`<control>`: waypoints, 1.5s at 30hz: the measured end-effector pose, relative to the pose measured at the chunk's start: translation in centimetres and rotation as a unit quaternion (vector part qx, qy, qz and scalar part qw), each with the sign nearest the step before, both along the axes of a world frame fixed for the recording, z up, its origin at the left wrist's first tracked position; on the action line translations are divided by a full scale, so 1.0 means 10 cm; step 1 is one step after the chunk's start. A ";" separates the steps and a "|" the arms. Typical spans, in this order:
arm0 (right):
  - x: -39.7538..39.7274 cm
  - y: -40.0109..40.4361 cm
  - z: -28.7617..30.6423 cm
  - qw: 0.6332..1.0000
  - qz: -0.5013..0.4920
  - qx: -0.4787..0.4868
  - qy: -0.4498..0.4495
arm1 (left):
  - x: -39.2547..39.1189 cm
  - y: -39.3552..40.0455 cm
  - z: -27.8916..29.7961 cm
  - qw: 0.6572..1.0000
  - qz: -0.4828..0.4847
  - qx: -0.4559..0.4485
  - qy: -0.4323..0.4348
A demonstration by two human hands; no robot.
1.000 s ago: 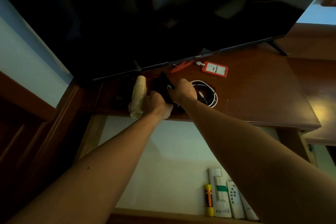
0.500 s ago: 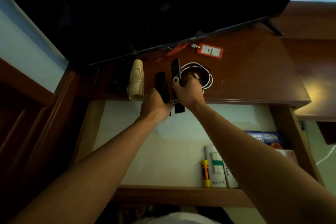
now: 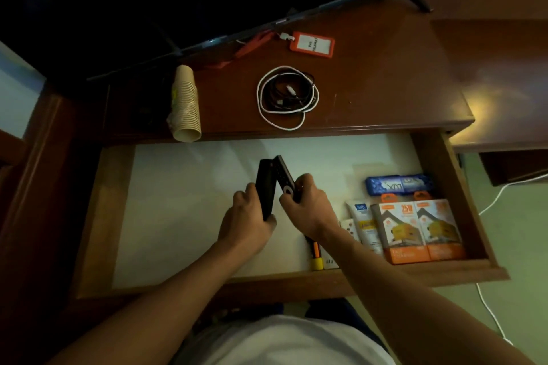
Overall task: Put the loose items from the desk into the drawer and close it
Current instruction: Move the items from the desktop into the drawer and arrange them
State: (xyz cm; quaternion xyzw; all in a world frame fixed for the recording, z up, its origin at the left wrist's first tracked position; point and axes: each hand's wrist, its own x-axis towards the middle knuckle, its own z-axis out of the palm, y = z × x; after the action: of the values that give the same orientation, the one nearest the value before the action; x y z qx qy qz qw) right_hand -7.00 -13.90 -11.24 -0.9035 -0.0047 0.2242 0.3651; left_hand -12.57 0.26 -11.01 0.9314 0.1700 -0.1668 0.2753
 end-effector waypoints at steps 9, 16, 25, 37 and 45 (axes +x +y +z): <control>-0.03 0.09 -0.44 0.985 0.030 -0.154 0.073 | -0.05 -0.02 -0.42 0.994 -0.006 0.041 0.097; -0.01 0.22 -0.56 0.978 0.050 -0.186 0.084 | -0.04 -0.01 -0.56 0.993 -0.015 0.056 0.107; 0.21 0.23 -0.48 0.974 0.070 -0.178 0.123 | 0.12 0.16 -0.56 0.988 -0.003 0.018 0.153; 0.28 0.29 -0.59 0.968 0.160 -0.191 0.025 | 0.49 0.23 -0.62 0.992 -0.056 -0.009 0.115; 0.31 0.18 -0.58 0.967 0.154 -0.199 0.042 | 0.48 0.28 -0.68 0.993 -0.017 -0.051 0.109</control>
State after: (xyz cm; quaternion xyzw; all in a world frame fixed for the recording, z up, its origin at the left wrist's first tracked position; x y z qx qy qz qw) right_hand -3.92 -12.09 -17.02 -0.9362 -0.0835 0.3118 0.1392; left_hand -7.78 3.06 -17.84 0.8951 0.1744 -0.2800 0.2999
